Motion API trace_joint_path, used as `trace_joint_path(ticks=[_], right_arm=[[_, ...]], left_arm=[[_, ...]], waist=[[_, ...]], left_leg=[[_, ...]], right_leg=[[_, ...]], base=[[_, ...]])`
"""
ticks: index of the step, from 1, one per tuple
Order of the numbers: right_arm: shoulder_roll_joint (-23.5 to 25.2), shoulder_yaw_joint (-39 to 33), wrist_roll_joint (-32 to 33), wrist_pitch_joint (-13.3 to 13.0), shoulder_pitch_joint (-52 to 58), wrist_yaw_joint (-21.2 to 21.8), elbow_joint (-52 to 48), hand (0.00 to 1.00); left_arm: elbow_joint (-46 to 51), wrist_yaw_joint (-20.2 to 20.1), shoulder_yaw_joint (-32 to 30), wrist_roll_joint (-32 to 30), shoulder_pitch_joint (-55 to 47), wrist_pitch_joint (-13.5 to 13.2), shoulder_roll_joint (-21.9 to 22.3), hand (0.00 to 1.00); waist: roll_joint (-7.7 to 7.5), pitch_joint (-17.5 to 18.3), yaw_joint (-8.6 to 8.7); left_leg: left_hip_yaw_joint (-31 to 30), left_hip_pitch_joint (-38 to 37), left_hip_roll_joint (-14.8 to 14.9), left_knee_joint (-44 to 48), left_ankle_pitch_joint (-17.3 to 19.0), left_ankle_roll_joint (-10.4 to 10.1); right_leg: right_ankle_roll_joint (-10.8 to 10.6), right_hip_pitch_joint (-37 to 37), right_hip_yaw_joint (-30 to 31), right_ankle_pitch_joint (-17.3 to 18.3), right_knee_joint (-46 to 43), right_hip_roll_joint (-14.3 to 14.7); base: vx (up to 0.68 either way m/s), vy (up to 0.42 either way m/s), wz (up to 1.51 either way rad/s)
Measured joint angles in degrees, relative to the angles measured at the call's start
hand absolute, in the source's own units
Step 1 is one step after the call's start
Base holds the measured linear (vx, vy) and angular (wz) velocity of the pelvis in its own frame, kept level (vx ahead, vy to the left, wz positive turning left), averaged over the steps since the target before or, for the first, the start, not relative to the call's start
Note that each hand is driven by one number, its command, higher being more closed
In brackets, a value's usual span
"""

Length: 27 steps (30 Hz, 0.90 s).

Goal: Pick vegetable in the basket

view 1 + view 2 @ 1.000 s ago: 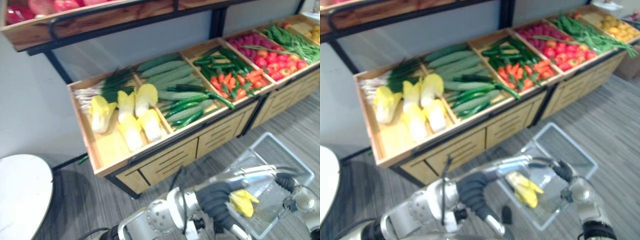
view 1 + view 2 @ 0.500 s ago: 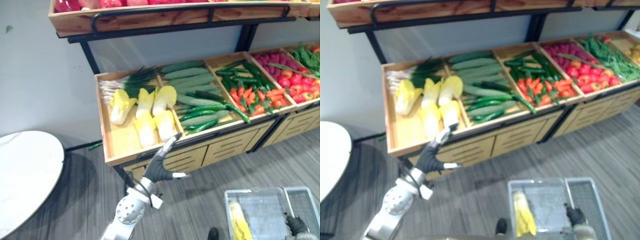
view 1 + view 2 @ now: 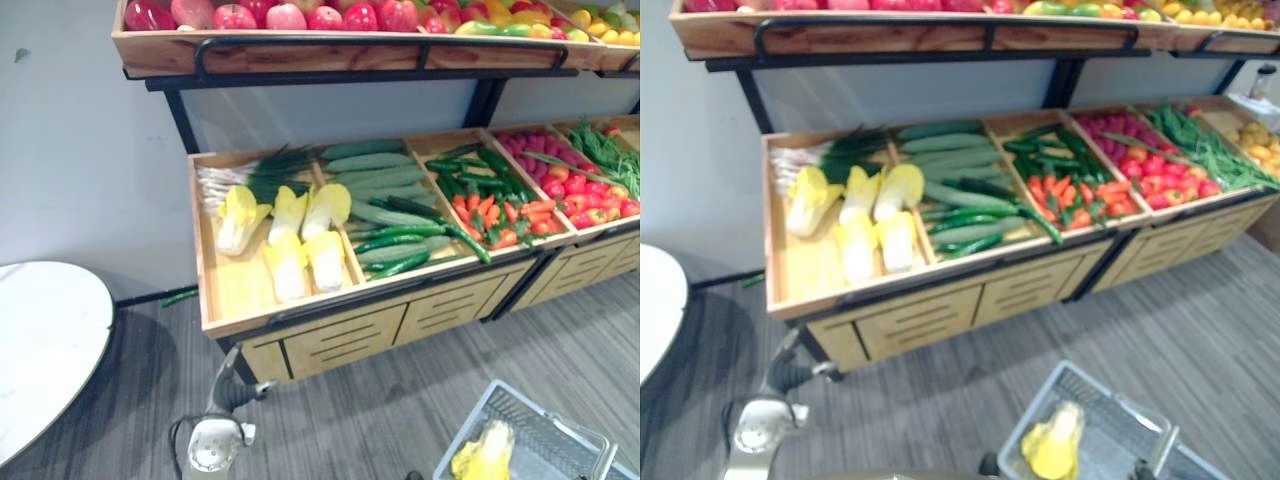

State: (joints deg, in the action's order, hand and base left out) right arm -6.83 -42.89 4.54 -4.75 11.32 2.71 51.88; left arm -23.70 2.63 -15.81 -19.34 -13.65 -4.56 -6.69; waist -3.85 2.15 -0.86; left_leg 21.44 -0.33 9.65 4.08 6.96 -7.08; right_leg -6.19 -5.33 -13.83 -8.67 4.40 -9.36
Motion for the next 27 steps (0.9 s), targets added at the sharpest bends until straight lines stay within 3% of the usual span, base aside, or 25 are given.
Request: trace_joint_path(ticks=[5, 9, 13, 16, 27], right_arm=[[1.50, 0.01, 0.50, -0.02, -0.27, -0.82, -0.33, 1.00], [1.48, 0.12, 0.52, -0.52, -1.77, -1.43, 2.14, 1.00], [1.17, 0.75, 0.59, -0.84, -3.50, -2.48, 5.23, 1.00], [0.83, 2.59, 0.52, -0.96, -4.68, -2.69, 6.10, 1.00], [-1.94, 9.81, 0.44, -2.03, -5.58, -2.89, 7.58, 1.00]], left_arm=[[-20.45, 1.82, -7.56, -0.33, 0.10, 1.35, 0.36, 0.00], [-28.50, 2.17, -10.60, -2.33, -0.26, 1.91, 0.83, 0.00], [-30.91, 2.93, -10.55, -6.39, -0.07, 2.18, 0.83, 0.00], [-31.17, 3.72, -10.43, -6.54, 0.14, 2.17, 0.79, 0.00], [-32.12, 5.40, -6.89, -5.94, 1.11, 2.01, 0.80, 0.00]], waist=[[0.96, 1.23, 0.78], [1.17, 1.29, 0.73], [1.31, 1.24, 1.15], [1.63, 1.05, 2.25], [2.90, 0.02, 2.40]], left_leg=[[0.72, -1.06, -0.13, -1.29, 0.04, -0.15], [1.42, -2.39, -0.33, -2.65, -0.41, -0.57], [1.63, -2.94, -0.84, -2.98, -0.43, -0.48], [1.60, -3.02, -0.96, -3.00, -0.32, -0.46], [1.58, -3.81, -0.97, -2.90, -0.10, -0.51]], right_leg=[[0.03, 0.74, 0.36, 0.10, 1.49, 0.21], [-0.08, 0.71, 1.61, -0.07, 1.53, 0.55], [-0.18, 0.71, 2.09, -0.12, 1.55, 0.87], [-0.16, 0.69, 2.32, -0.11, 1.57, 0.90], [-0.03, 0.90, 3.31, -0.01, 1.58, 1.15]], base=[[0.05, 0.001, -0.05], [0.06, 0.006, -0.12], [0.06, 0.012, -0.07], [0.02, 0.000, -0.02], [-0.03, -0.034, -0.04]])
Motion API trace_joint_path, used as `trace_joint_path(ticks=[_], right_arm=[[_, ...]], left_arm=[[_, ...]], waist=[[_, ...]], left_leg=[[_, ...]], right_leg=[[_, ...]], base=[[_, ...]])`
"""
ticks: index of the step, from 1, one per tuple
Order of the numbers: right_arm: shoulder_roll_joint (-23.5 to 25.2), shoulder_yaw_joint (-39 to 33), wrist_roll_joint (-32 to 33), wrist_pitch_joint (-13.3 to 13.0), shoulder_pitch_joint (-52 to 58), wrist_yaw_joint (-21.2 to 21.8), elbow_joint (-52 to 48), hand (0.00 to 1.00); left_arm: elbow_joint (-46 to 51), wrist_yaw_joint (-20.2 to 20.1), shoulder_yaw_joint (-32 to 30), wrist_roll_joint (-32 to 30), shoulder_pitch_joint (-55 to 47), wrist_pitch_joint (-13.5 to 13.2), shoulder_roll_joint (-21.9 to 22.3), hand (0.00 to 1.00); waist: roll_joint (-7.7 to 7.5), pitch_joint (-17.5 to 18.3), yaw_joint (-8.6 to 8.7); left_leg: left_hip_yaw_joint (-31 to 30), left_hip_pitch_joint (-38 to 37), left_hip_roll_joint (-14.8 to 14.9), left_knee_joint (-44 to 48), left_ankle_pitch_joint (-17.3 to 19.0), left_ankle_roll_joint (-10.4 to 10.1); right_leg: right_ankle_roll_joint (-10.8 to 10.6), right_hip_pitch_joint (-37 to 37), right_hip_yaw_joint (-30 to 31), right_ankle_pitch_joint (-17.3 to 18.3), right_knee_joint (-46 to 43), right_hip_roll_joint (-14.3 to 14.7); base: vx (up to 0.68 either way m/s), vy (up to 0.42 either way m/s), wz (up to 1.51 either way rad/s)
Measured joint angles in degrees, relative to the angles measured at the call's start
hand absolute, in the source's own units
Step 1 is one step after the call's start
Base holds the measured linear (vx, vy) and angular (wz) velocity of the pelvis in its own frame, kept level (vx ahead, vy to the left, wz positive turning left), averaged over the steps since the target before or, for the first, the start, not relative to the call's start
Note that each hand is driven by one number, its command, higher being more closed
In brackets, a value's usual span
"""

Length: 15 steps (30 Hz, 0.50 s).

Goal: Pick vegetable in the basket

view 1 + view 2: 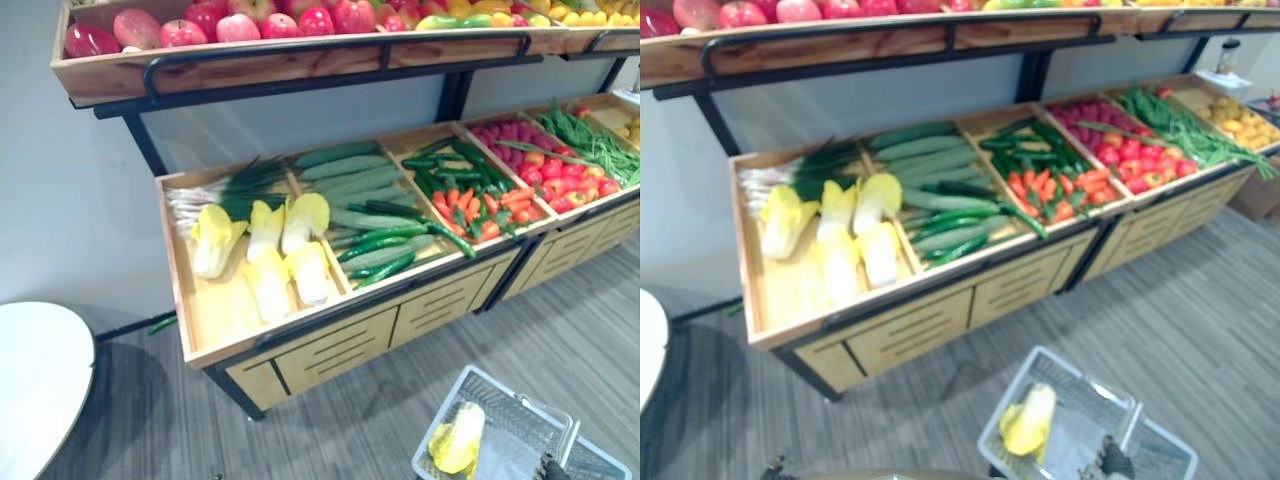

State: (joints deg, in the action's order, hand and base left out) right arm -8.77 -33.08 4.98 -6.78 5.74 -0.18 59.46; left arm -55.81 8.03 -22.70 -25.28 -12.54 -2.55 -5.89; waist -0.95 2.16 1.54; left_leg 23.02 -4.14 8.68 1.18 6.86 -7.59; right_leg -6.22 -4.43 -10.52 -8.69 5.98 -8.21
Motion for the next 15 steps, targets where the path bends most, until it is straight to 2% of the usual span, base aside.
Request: trace_joint_path(ticks=[3, 15], right_arm=[[-0.01, 0.84, 0.01, -0.32, 0.06, -0.03, 0.00, 1.00], [0.44, 5.93, 0.06, -2.05, 0.01, -0.01, 0.58, 1.00]], left_arm=[[-0.91, 0.33, 0.09, -0.01, -0.02, 0.00, 0.00, 0.00], [-1.37, 0.53, 2.51, -0.03, 0.61, -0.03, 0.11, 0.00]], waist=[[0.26, -0.10, 0.01], [-0.25, -1.40, 0.05]], left_leg=[[-0.02, 0.01, 0.00, -0.02, 0.21, -0.31], [-0.01, -0.21, 0.01, -0.07, 0.25, -0.24]], right_leg=[[0.05, -0.09, 0.09, 0.06, 0.01, 0.01], [-0.20, -0.17, 0.30, 0.04, 0.04, 0.16]], base=[[0.00, 0.000, 0.00], [0.00, -0.003, 0.00]])
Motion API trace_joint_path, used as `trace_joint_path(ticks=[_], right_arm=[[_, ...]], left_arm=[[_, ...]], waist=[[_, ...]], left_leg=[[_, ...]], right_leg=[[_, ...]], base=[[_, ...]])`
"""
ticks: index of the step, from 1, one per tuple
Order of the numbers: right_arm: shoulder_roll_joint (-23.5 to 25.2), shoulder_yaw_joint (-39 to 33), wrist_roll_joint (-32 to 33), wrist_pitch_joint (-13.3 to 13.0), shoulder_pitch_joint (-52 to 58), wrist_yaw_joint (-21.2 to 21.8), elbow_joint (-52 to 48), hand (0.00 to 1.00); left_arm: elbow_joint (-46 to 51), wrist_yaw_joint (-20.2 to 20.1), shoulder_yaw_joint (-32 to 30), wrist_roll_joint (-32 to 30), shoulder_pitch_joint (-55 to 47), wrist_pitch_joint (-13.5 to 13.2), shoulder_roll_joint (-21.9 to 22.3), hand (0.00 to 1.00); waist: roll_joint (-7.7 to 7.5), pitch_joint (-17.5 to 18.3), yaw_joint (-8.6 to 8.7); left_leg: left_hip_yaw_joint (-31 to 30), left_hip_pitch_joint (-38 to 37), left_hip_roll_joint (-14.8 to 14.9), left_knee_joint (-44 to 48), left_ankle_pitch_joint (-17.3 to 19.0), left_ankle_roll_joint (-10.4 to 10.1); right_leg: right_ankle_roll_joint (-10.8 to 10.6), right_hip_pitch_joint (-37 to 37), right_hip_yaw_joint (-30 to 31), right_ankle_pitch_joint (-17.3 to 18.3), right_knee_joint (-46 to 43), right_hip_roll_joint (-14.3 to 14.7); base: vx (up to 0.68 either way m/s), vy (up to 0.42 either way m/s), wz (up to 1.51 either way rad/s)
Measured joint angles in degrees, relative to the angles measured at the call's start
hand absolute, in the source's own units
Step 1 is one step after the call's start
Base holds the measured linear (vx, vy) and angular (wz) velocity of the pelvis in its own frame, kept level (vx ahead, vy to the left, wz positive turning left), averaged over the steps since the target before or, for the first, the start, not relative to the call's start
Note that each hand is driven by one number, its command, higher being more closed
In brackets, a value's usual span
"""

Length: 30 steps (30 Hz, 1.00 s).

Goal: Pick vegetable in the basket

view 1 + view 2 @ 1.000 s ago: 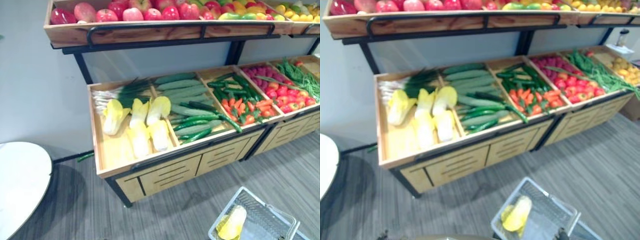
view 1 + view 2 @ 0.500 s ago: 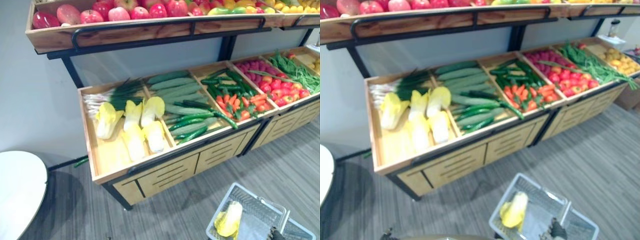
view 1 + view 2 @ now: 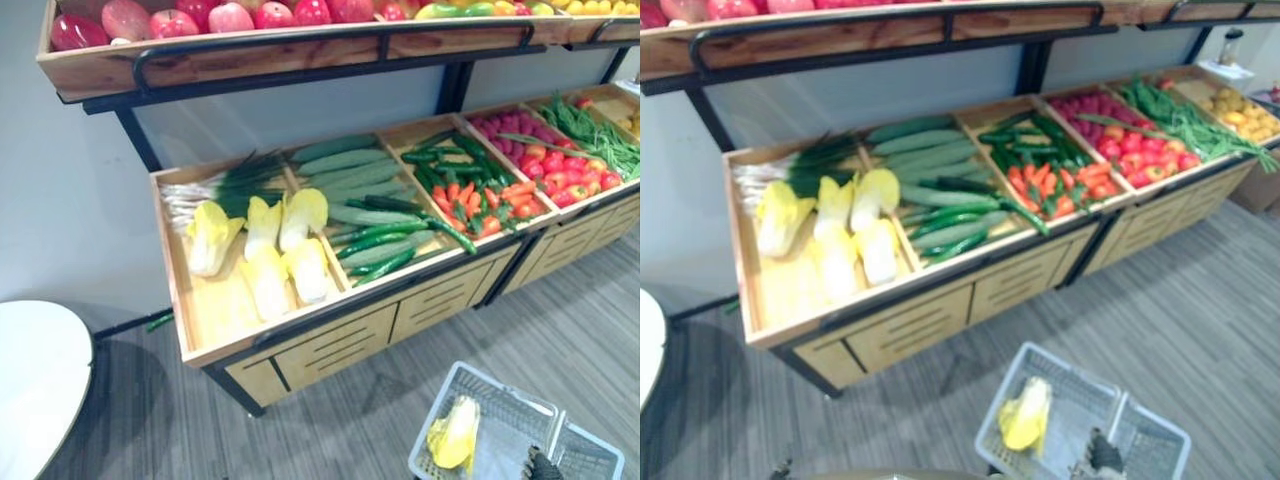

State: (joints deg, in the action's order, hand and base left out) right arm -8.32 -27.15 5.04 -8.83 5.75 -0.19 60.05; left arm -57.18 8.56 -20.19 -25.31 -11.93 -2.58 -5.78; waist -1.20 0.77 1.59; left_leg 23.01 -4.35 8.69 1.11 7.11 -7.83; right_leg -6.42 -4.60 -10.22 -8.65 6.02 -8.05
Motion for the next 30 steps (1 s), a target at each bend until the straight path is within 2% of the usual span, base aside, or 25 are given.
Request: trace_joint_path(ticks=[8, 9, 10, 13, 15, 16, 17, 18, 19, 20, 21, 22, 23, 24, 26, 27, 28, 30], right_arm=[[0.58, 2.78, -0.10, -0.62, 0.00, -0.62, 1.41, 1.00], [0.58, 2.77, -0.11, -0.64, -0.04, -0.64, 1.52, 1.00], [0.51, 2.70, -0.12, -0.72, -0.16, -0.73, 1.49, 1.00], [1.10, 2.64, -0.12, -1.46, -0.21, -1.34, 0.88, 1.00], [2.56, 2.32, -0.43, -1.63, -0.22, -2.01, -1.39, 1.00], [3.95, 2.86, -0.57, -1.76, -0.20, -2.33, -3.55, 1.00], [5.09, 3.26, -0.62, -1.86, -0.19, -2.36, -5.35, 1.00], [5.93, 4.68, -0.66, -1.86, -0.20, -2.33, -6.94, 1.00], [6.49, 6.03, -0.74, -1.97, -0.75, -2.31, -8.20, 1.00], [6.24, 6.36, -0.73, -2.08, -0.97, -2.48, -8.14, 1.00], [6.00, 6.64, -0.73, -2.66, -0.91, -2.47, -8.21, 1.00], [5.09, 7.56, -0.77, -2.54, -1.58, -2.55, -7.19, 1.00], [4.59, 8.04, -0.91, -2.22, -2.03, -2.61, -6.66, 1.00], [4.48, 8.02, -1.48, -2.18, -2.07, -2.63, -6.46, 1.00], [4.57, 7.82, -2.53, -1.95, -2.14, -2.74, -4.93, 1.00], [4.73, 7.64, -2.50, -1.69, -1.80, -2.82, -4.56, 1.00], [4.39, 7.24, -2.52, -1.29, -2.08, -3.12, -3.27, 1.00], [3.70, 7.13, -2.51, -0.86, -2.42, -3.32, -2.14, 1.00]], left_arm=[[-0.02, 1.66, 0.88, 0.44, 0.61, -0.01, 0.49, 0.00], [-0.02, 2.03, 0.91, 0.45, 0.53, -0.01, 0.90, 0.00], [-0.02, 2.27, 1.34, 0.46, 0.58, -0.01, 1.21, 0.00], [0.01, 2.37, 3.01, 0.47, 1.63, -0.16, 1.20, 0.00], [0.01, 2.76, 2.99, 1.01, 2.43, -0.31, 1.02, 0.00], [0.07, 3.53, 3.02, 2.23, 2.76, -0.60, 1.11, 0.00], [0.12, 4.03, 3.02, 2.68, 2.99, -0.68, 1.10, 0.00], [0.08, 4.14, 2.98, 2.70, 3.03, -0.61, 1.21, 0.00], [0.14, 4.18, 2.95, 2.70, 3.35, -0.69, 1.52, 0.00], [0.23, 4.18, 3.07, 2.69, 4.45, -1.17, 1.12, 0.00], [0.26, 4.15, 3.05, 2.66, 4.81, -1.29, 1.01, 0.00], [0.18, 4.01, 3.08, 2.69, 4.74, -1.27, 0.47, 0.00], [0.13, 3.96, 3.36, 2.69, 4.62, -1.25, 0.41, 0.00], [0.13, 3.87, 3.58, 2.72, 4.75, -1.24, 0.34, 0.00], [0.13, 3.66, 3.52, 3.34, 5.21, -1.18, 0.05, 0.00], [0.13, 3.53, 3.28, 4.83, 5.26, -1.19, -0.20, 0.00], [0.04, 3.50, 2.70, 5.58, 5.25, -1.14, 0.46, 0.00], [0.05, 3.48, 2.29, 6.64, 5.66, -1.18, 1.50, 0.00]], waist=[[-0.55, -1.36, -0.13], [-0.66, -1.86, -0.22], [-0.14, -2.33, -0.17], [-0.04, -4.04, -0.16], [-0.77, -4.55, -0.16], [-1.40, -5.12, -0.23], [-1.72, -5.22, -0.15], [-2.00, -5.31, -0.38], [-0.77, -6.44, -0.38], [-1.84, -7.32, -0.23], [-2.32, -7.61, -0.33], [-3.00, -7.88, -0.74], [-3.00, -7.88, -0.66], [-3.05, -7.94, -0.55], [-3.29, -8.30, 0.00], [-3.37, -8.29, 0.03], [-2.98, -8.12, -0.04], [-1.22, -8.63, 0.03]], left_leg=[[1.47, -1.96, 0.34, 0.40, 0.68, -0.22], [2.06, -1.17, 1.32, 4.49, 3.06, -0.11], [2.10, -0.10, 2.41, 7.90, 4.95, -0.12], [3.23, 0.50, 4.03, 14.08, 8.57, 0.24], [5.46, 1.25, 4.22, 16.11, 9.68, 0.73], [8.29, 1.69, 4.58, 17.64, 10.79, 0.99], [11.00, 2.31, 5.18, 19.17, 11.59, 1.43], [14.93, 2.12, 6.14, 18.72, 11.30, 2.08], [19.33, 2.25, 7.56, 18.30, 10.52, 3.27], [22.83, 1.92, 7.19, 16.52, 9.33, 3.61], [24.80, 1.05, 6.97, 15.36, 8.60, 3.71], [29.45, -0.82, 6.94, 13.82, 7.25, 3.85], [31.62, -1.31, 7.15, 13.78, 7.02, 3.96], [32.84, -1.69, 7.00, 13.42, 6.67, 3.80], [35.19, -3.09, 6.17, 12.14, 5.45, 3.31], [36.35, -4.38, 5.32, 11.27, 4.54, 2.62], [36.39, -5.29, 4.80, 9.89, 3.39, 2.28], [36.75, -4.99, 5.22, 8.86, 2.08, 1.75]], right_leg=[[0.01, 1.06, 1.56, 0.00, -0.01, 0.53], [-0.13, 1.24, 2.55, 0.21, -0.53, 0.84], [-0.18, 1.13, 3.06, 0.71, -1.63, 1.18], [-0.42, -1.29, 5.37, 2.45, -7.40, 1.58], [-0.71, -3.90, 7.77, 2.21, -9.93, 1.62], [-0.96, -6.13, 9.78, 0.76, -11.11, 2.04], [-1.11, -7.90, 10.39, -2.69, -10.37, 2.95], [-0.81, -8.86, 10.39, -9.30, -5.98, 4.18], [0.69, -9.91, 3.75, -9.04, -6.95, 4.12], [6.03, -11.23, -7.38, -0.24, -16.67, 1.81], [6.82, -10.97, -12.84, 3.85, -20.54, 0.37], [7.31, -9.00, -21.87, 9.84, -27.00, -2.49], [7.01, -7.92, -24.65, 11.93, -29.36, -4.03], [7.34, -7.24, -25.27, 13.07, -30.23, -4.93], [6.18, -6.01, -25.40, 15.29, -29.91, -5.85], [6.14, -5.76, -25.18, 16.46, -28.47, -5.29], [6.09, -4.80, -24.11, 16.79, -24.95, -3.33], [6.07, -4.21, -22.92, 16.02, -19.83, -0.02]], base=[[-0.03, -0.031, -0.10], [-0.03, -0.024, -0.34], [-0.04, -0.016, -0.31], [-0.06, 0.032, -0.40], [-0.09, 0.064, -0.68], [-0.20, 0.103, -1.01], [-0.28, 0.125, -1.46], [-0.29, 0.098, -1.75], [-0.28, 0.073, -1.83], [-0.20, 0.041, -1.49], [-0.15, 0.035, -1.63], [-0.11, -0.003, -1.55], [-0.10, -0.029, -1.52], [-0.09, -0.085, -0.98], [-0.04, -0.151, -0.68], [-0.01, -0.182, -0.71], [-0.01, -0.189, -0.75], [-0.02, -0.166, -0.62]])
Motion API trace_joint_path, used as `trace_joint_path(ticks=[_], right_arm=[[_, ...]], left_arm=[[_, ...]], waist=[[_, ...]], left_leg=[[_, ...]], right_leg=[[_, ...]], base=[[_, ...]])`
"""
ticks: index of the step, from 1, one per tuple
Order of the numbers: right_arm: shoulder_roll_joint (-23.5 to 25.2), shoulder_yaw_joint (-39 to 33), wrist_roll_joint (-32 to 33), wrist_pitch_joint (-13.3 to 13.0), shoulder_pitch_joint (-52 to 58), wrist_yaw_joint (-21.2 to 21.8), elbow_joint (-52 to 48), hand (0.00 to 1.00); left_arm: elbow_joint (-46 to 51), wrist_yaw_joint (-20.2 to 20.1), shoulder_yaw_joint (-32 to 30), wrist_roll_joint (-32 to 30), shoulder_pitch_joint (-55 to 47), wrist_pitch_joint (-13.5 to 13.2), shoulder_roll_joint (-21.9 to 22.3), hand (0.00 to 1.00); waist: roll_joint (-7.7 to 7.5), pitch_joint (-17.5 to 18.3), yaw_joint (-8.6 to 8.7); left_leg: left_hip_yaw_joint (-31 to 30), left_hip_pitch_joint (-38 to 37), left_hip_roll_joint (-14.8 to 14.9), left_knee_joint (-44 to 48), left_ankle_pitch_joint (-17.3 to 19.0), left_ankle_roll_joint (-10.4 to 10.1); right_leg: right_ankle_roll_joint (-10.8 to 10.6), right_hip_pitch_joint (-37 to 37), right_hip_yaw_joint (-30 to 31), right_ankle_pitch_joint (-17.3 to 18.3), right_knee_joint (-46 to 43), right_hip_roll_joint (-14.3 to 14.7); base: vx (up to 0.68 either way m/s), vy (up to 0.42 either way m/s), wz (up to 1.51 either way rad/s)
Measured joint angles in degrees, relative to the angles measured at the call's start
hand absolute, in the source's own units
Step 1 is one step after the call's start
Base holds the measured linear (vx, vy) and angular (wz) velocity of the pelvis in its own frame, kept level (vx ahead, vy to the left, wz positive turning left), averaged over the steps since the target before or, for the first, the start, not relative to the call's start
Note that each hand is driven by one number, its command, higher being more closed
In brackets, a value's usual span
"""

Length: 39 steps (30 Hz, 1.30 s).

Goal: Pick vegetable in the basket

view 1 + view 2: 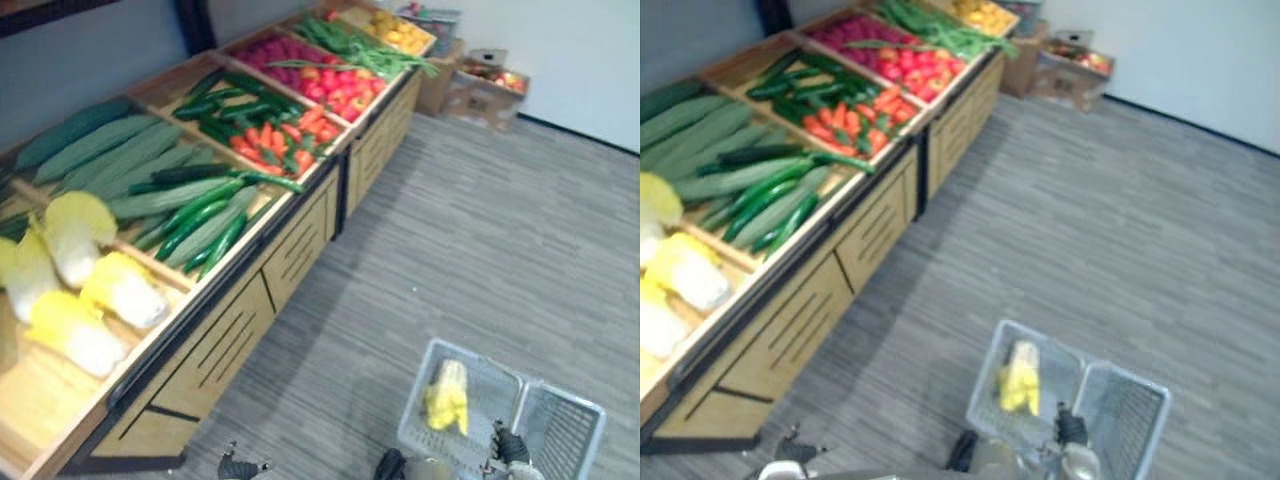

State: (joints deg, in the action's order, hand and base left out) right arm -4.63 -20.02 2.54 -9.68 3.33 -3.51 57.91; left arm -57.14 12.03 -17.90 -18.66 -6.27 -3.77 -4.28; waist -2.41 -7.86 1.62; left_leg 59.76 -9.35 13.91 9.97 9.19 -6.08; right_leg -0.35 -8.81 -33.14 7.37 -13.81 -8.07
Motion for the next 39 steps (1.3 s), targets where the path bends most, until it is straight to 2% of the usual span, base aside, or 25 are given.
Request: trace_joint_path(ticks=[3, 6, 8, 9, 10, 11, 12, 13, 14, 16, 19, 21, 22, 23, 26, 28, 29, 30, 32, 33, 34, 35, 36, 38, 39], right_arm=[[0.44, -0.44, 0.00, 0.47, -0.36, -0.13, 1.21, 1.00], [0.74, 0.20, 0.00, 0.47, 0.28, -0.14, 1.44, 1.00], [-0.07, 0.95, -0.17, 0.47, 0.45, -0.16, 1.58, 1.00], [-0.19, 1.41, -0.27, 0.47, 0.45, -0.18, 1.57, 1.00], [-0.59, 2.68, -0.34, 0.30, 0.48, -0.27, 1.51, 1.00], [-1.17, 2.95, -0.35, 0.28, 0.12, -0.27, 1.53, 1.00], [-1.44, 2.90, -0.35, 0.25, 0.08, -0.26, 1.51, 1.00], [-1.84, 2.87, -0.33, 0.25, 0.16, -0.26, 1.58, 1.00], [-1.86, 2.91, -0.32, 0.24, 0.18, -0.23, 1.58, 1.00], [-1.87, 2.88, -0.28, 0.25, 0.21, -0.23, 1.57, 1.00], [-1.66, 3.04, -0.28, 0.23, 0.12, -0.36, 1.52, 1.00], [-1.72, 3.22, -0.27, 0.12, 0.48, -0.86, 1.06, 1.00], [-2.28, 3.80, -0.27, -0.15, 1.63, -1.03, 0.02, 1.00], [-2.03, 4.10, -0.27, -0.14, 2.04, -1.19, -0.14, 1.00], [1.29, 7.24, -0.43, -1.21, 2.99, -0.95, -1.48, 1.00], [1.30, 7.47, -0.52, -1.12, 2.98, -0.98, -1.15, 1.00], [0.56, 7.04, -1.56, -1.09, 2.91, -0.91, -1.00, 1.00], [0.41, 6.81, -2.09, -1.08, 2.83, -0.92, -0.97, 1.00], [-0.65, 6.31, -2.46, -1.80, 2.85, -0.96, -2.24, 1.00], [-0.48, 6.40, -2.43, -2.09, 2.87, -0.92, -3.14, 1.00], [0.30, 6.37, -2.38, -2.71, 2.84, -0.92, -4.19, 1.00], [0.63, 6.32, -2.37, -3.08, 2.83, -0.93, -4.31, 1.00], [0.88, 6.40, -2.36, -3.38, 2.63, -0.88, -4.98, 1.00], [0.99, 6.34, -2.41, -3.19, 2.09, -0.91, -5.27, 1.00], [0.94, 6.27, -2.47, -3.17, 1.33, -0.93, -5.26, 1.00]], left_arm=[[-0.06, 0.03, -0.54, 0.03, -0.32, 0.16, -0.12, 0.00], [-1.53, 0.19, -0.59, -0.04, 0.64, 0.15, -0.33, 0.00], [-2.07, 0.48, -1.75, 0.23, -0.04, 0.11, -0.03, 0.00], [-2.07, 0.61, -2.02, 0.42, -0.30, 0.10, 0.06, 0.00], [-2.15, 0.99, -2.63, 0.71, -0.79, 0.04, 0.18, 0.00], [-2.02, 1.32, -2.62, 1.72, -0.74, 0.00, 0.53, 0.00], [-1.85, 1.46, -2.57, 2.36, -0.78, -0.04, 0.88, 0.00], [-1.60, 1.78, -2.24, 2.83, -0.95, -0.16, 1.69, 0.00], [-1.53, 2.08, -2.09, 2.83, -1.14, -0.47, 1.81, 0.00], [-1.11, 2.88, -1.48, 2.95, -1.53, -1.19, 1.88, 0.00], [-1.06, 3.09, -1.49, 4.57, -1.68, -1.88, 2.01, 0.00], [-1.08, 3.13, -1.54, 4.90, -1.99, -2.48, 2.44, 0.00], [-1.09, 3.13, -1.53, 4.89, -2.14, -2.52, 3.83, 0.00], [-1.21, 3.02, -1.60, 4.87, -1.93, -2.48, 3.69, 0.00], [-1.11, 3.03, -1.47, 4.82, -2.29, -3.08, 1.31, 0.00], [-1.25, 2.98, -1.20, 4.73, -2.30, -3.06, 0.91, 0.00], [-1.47, 2.83, 0.11, 4.50, -2.24, -3.07, 0.72, 0.00], [-1.97, 2.77, 0.29, 4.46, -2.24, -3.05, 0.75, 0.00], [-2.99, 2.60, 2.53, 4.29, -2.93, -2.65, 0.68, 0.00], [-3.01, 2.49, 3.08, 4.29, -3.07, -2.62, 0.21, 0.00], [-3.06, 2.15, 4.12, 4.29, -2.92, -2.33, -0.84, 0.00], [-3.00, 2.00, 4.22, 4.30, -2.81, -2.29, -1.11, 0.00], [-2.69, 1.67, 4.18, 4.30, -2.51, -2.19, -1.44, 0.00], [-2.56, 1.25, 4.28, 4.33, -2.36, -2.16, -1.41, 0.00], [-2.13, 1.23, 4.12, 4.36, -2.15, -2.15, -1.01, 0.00]], waist=[[0.80, 0.09, 0.13], [0.30, -0.27, 0.58], [1.38, -0.84, 1.10], [1.58, -0.95, 1.05], [1.17, -1.27, 0.84], [1.39, -1.31, 0.54], [1.30, -1.37, 0.07], [1.44, -1.32, -0.64], [1.48, -1.32, -0.63], [1.76, -1.36, -0.62], [1.90, -1.45, -0.69], [2.33, -1.27, -1.21], [4.26, -0.78, -1.76], [4.48, -0.63, -2.01], [-0.10, 0.46, -2.16], [-1.14, 1.08, -3.07], [-1.17, 1.00, -3.73], [-0.85, 0.90, -3.68], [0.50, 0.85, -3.51], [0.18, 0.90, -3.38], [-0.43, 0.57, -3.14], [-0.85, 0.53, -3.03], [-1.51, 0.39, -3.14], [-1.44, 0.29, -3.24], [-0.84, -0.12, -3.21]], left_leg=[[1.07, 0.24, 2.24, 1.61, -1.94, -0.10], [0.53, 1.70, 8.71, 12.80, -1.93, -0.12], [-3.64, 2.31, 16.23, 26.39, -4.01, 0.57], [-5.81, 2.68, 17.06, 28.72, -5.32, 1.31], [-14.35, 6.21, 16.65, 33.68, -5.46, 2.54], [-24.00, 9.81, 12.40, 35.13, -1.96, 1.63], [-28.21, 11.07, 9.87, 34.54, -0.62, 1.15], [-34.48, 12.77, 5.26, 31.93, 1.72, 0.58], [-36.87, 13.55, 3.57, 30.26, 2.37, 0.42], [-46.24, 16.08, -1.51, 20.35, 3.70, -1.00], [-54.62, 17.31, -4.86, 5.38, 2.74, -0.99], [-56.02, 17.29, -5.02, -1.55, -0.81, -1.00], [-55.94, 17.17, -3.86, -3.82, -3.70, -1.23], [-54.77, 17.16, -4.11, -3.08, -5.44, -0.61], [-50.81, 16.58, -8.60, -3.56, -3.17, 1.53], [-49.76, 16.00, -10.38, -3.36, -2.29, 2.96], [-49.15, 15.32, -11.44, -2.17, 0.15, 4.26], [-49.09, 14.63, -11.55, -1.65, 1.20, 4.43], [-48.05, 10.58, -11.16, -1.64, 2.90, 5.44], [-48.04, 9.82, -11.46, -1.42, 3.48, 5.74], [-48.35, 7.99, -12.06, -0.70, 4.61, 6.35], [-48.69, 7.16, -12.18, -0.41, 5.08, 6.83], [-49.21, 5.39, -12.16, -0.34, 5.54, 7.07], [-49.62, 2.54, -11.54, -1.76, 5.53, 7.04], [-49.64, 1.14, -10.66, -2.65, 5.70, 6.72]], right_leg=[[0.46, 0.28, 2.35, -1.48, 4.90, 3.59], [1.30, 1.86, 2.46, -0.95, 6.72, 5.61], [2.49, 4.66, 5.60, -0.90, 7.80, 8.58], [2.76, 5.31, 6.94, -0.91, 8.06, 9.04], [4.23, 5.98, 10.53, -0.99, 8.51, 9.44], [4.99, 6.02, 13.92, -0.96, 8.56, 8.90], [4.91, 6.03, 15.71, -1.15, 8.76, 8.56], [4.60, 6.29, 18.78, -1.47, 8.98, 7.92], [4.23, 6.53, 20.16, -1.70, 9.06, 7.70], [3.49, 7.56, 24.18, -2.41, 9.71, 7.29], [1.15, 7.86, 28.41, -2.65, 10.29, 6.44], [-0.96, 7.76, 30.70, -2.02, 10.61, 5.88], [-2.47, 7.82, 31.11, -1.13, 10.37, 6.35], [-3.12, 8.02, 31.74, -0.62, 9.79, 5.57], [-5.51, 7.93, 30.88, -1.04, 10.66, 0.07], [-6.37, 8.14, 30.71, -1.32, 11.10, -1.44], [-8.45, 7.96, 30.45, -1.16, 8.93, -2.81], [-8.77, 7.72, 30.47, -0.94, 6.71, -3.04], [-8.72, 1.58, 30.70, -0.96, -12.16, -3.38], [-8.35, -0.55, 30.72, -1.47, -17.84, -3.99], [-7.33, -4.65, 30.89, -4.26, -27.55, -5.39], [-7.17, -6.13, 31.01, -5.87, -31.31, -5.81], [-6.38, -8.03, 30.19, -4.29, -36.87, -6.44], [-5.86, -9.36, 26.39, 0.21, -36.93, -6.52], [-4.99, -10.17, 22.50, 1.46, -31.22, -5.74]], base=[[-0.03, -0.185, -0.59], [-0.02, -0.137, -0.28], [0.03, -0.112, -0.62], [0.10, -0.050, -1.10], [0.13, 0.027, -1.23], [0.12, 0.059, -1.34], [0.16, 0.104, -1.40], [0.14, 0.092, -1.12], [0.19, 0.124, -1.20], [0.15, 0.126, -0.97], [0.16, 0.224, -0.81], [0.14, 0.273, -0.68], [0.18, 0.361, -0.58], [0.24, 0.423, -0.50], [0.24, 0.343, -0.24], [0.20, 0.204, -0.26], [0.22, 0.202, -0.30], [0.25, 0.245, -0.32], [0.18, 0.204, -0.18], [0.18, 0.168, 0.05], [0.18, 0.099, 0.17], [0.28, 0.080, 0.24], [0.31, 0.029, 0.21], [0.38, -0.023, 0.25], [0.39, -0.093, 0.21]])
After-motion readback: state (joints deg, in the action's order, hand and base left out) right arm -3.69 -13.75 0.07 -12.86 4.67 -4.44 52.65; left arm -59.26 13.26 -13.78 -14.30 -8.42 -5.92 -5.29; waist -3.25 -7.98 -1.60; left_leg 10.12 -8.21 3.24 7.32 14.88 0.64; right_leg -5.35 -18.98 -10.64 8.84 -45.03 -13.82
